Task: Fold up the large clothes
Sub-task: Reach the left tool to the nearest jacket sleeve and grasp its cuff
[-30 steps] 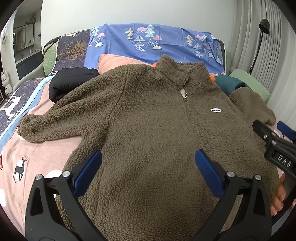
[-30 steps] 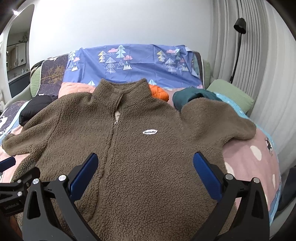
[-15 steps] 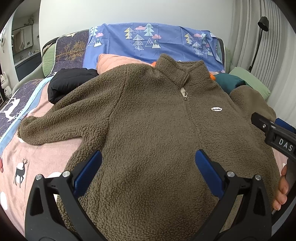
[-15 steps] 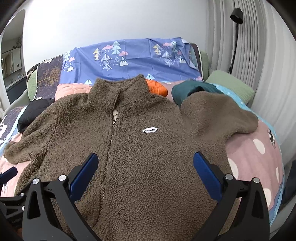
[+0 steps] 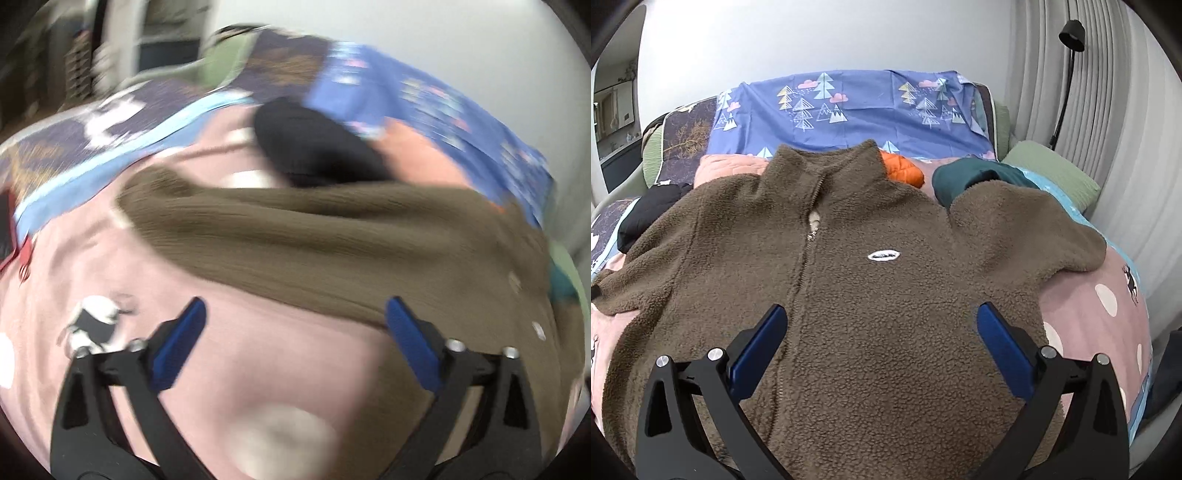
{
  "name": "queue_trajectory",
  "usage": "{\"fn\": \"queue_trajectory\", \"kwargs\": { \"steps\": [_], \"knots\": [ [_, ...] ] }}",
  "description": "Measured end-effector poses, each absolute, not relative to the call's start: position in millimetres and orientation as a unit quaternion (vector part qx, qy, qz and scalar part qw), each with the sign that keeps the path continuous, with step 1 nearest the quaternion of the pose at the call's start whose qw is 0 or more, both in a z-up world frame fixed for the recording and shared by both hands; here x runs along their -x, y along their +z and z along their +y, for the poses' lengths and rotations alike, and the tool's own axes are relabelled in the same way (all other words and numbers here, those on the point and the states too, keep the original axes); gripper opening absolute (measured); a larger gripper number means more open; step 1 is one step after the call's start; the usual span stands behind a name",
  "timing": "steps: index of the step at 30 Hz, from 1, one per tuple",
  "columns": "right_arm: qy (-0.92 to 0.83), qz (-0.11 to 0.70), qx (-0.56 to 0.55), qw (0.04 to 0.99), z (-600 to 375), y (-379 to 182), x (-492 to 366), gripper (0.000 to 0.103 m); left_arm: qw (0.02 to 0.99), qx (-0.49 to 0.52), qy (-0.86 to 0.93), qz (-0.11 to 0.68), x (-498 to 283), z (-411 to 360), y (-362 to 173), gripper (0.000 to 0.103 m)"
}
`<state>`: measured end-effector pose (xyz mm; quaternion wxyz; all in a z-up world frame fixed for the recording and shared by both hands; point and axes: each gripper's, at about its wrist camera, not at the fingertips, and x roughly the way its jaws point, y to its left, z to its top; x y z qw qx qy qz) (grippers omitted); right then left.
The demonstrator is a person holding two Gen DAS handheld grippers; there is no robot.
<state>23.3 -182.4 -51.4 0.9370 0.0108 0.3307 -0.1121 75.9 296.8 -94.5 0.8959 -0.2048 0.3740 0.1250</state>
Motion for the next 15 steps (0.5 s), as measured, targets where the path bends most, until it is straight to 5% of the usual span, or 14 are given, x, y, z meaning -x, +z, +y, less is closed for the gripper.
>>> {"fn": "queue_trajectory", "kwargs": {
  "steps": [3,8,15],
  "knots": [
    [-0.123,0.344,0.002,0.931,-191,-61,-27,0.102,0.864,0.303,0.145,0.375,-82,375,-119,0.07],
    [-0.141,0.365,0.001,0.92,-204,-74,-33,0.102,0.82,0.441,0.129,0.341,-84,448,-153,0.076],
    [-0.153,0.373,0.002,0.915,-204,-77,-38,0.102,0.799,0.464,0.161,0.348,-116,469,-186,0.082]
  ]
}}
